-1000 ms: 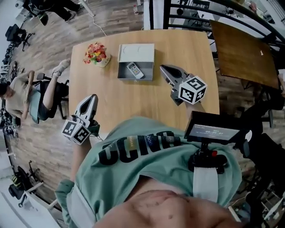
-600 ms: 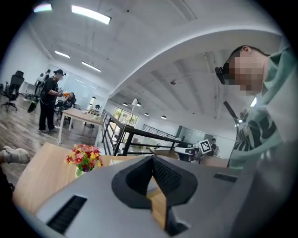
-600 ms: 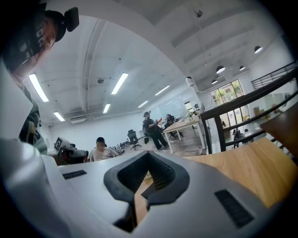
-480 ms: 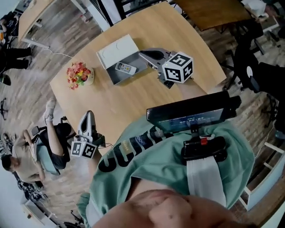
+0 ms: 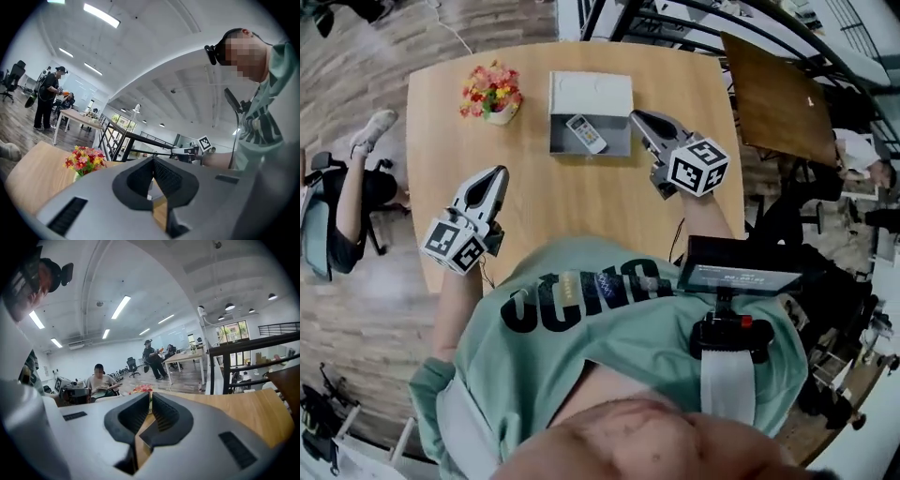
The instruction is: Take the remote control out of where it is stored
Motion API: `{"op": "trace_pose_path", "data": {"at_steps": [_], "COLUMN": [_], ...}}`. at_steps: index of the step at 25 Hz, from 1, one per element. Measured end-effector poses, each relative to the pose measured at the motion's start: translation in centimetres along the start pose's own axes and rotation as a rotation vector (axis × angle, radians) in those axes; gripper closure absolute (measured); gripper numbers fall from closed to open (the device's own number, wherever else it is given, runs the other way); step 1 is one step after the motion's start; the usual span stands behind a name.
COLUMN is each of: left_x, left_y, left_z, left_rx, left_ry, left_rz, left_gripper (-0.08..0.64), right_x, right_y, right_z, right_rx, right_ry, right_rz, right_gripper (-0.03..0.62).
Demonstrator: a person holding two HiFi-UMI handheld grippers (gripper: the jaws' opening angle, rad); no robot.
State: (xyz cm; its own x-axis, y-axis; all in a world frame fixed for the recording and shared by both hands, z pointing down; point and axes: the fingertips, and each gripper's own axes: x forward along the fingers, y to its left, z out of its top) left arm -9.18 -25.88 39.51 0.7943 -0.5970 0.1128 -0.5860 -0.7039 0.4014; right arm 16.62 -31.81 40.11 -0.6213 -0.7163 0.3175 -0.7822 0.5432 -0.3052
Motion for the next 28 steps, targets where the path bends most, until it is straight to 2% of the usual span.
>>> {"op": "trace_pose_path", "data": {"at_steps": [5, 8, 16, 23, 28], "left_x": [2.2, 3.0, 4.2, 5.2, 4.9], "left_y": [-1.2, -1.0, 1.0, 3.6, 4.8], "left_z": [-1.0, -1.1, -2.1, -3.9, -5.7], "left_rx": [0.007, 0.015, 0.020, 0.012, -0.017], "left_ry": [0.044, 0.063, 0.071, 0.080, 0.093], "left_rz": [-0.013, -0.011, -0.015, -0.005, -0.003], "left_gripper": [0.555, 0.555, 0.555, 0.555, 0.555], "right_x": [0.7, 2.0, 6.2, 10.4, 12.3], "right_y": [-1.8, -2.3, -2.9, -3.9, -4.7], "right_z": [-1.4, -3.4, -8.6, -14.6, -19.4], "right_rx": [-0.007, -0.032, -0.145, -0.156, -0.127], "right_ry": [0.027, 0.106, 0.469, 0.788, 0.963], "right_rz": [-0.017, -0.012, -0.014, -0.009, -0.011], "right_gripper": [0.587, 0.557, 0.389, 0.357, 0.323]}}
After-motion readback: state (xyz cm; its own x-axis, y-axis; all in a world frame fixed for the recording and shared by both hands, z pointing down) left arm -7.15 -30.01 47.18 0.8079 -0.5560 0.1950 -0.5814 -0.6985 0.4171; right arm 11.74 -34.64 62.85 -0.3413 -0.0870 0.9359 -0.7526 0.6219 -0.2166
